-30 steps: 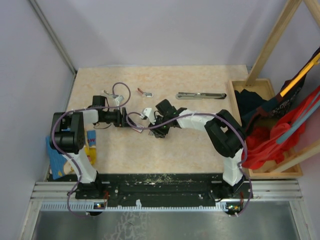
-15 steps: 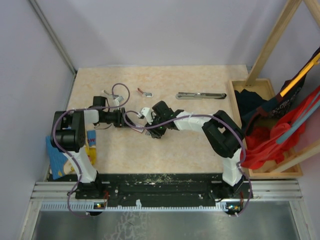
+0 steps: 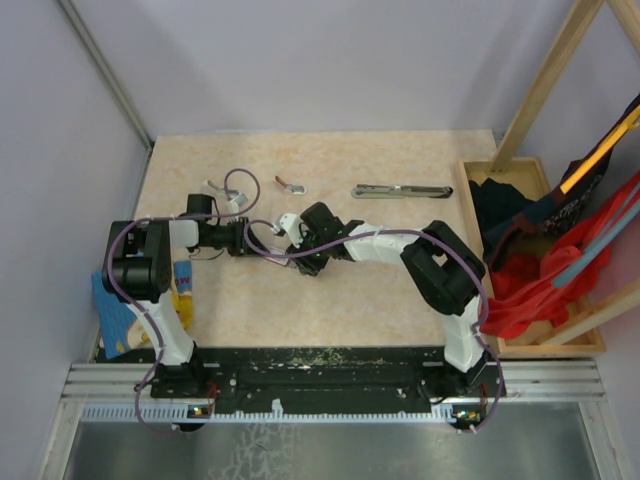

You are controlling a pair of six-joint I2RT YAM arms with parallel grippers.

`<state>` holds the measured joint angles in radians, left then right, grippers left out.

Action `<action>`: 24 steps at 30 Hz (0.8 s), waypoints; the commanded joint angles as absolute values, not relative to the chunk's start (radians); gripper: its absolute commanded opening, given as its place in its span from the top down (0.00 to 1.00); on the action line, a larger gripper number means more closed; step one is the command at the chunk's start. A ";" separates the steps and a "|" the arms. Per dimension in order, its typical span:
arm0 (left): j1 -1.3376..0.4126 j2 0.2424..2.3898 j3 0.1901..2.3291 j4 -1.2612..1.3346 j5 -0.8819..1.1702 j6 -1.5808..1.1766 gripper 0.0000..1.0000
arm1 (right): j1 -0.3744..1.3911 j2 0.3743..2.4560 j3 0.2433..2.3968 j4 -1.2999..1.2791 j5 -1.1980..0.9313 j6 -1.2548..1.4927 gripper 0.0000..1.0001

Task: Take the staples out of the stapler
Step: Close the staple box at the center of the board.

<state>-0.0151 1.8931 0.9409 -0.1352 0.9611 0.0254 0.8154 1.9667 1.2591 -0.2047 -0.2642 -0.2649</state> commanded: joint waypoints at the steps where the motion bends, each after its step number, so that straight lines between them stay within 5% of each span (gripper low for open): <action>1: -0.012 1.911 0.928 -0.116 0.969 0.022 0.68 | 0.830 1.992 1.290 -0.198 -0.249 -0.247 0.60; 24: -0.011 1.924 0.929 -0.114 0.983 0.022 0.62 | 0.837 2.026 1.318 -0.197 -0.242 -0.259 0.60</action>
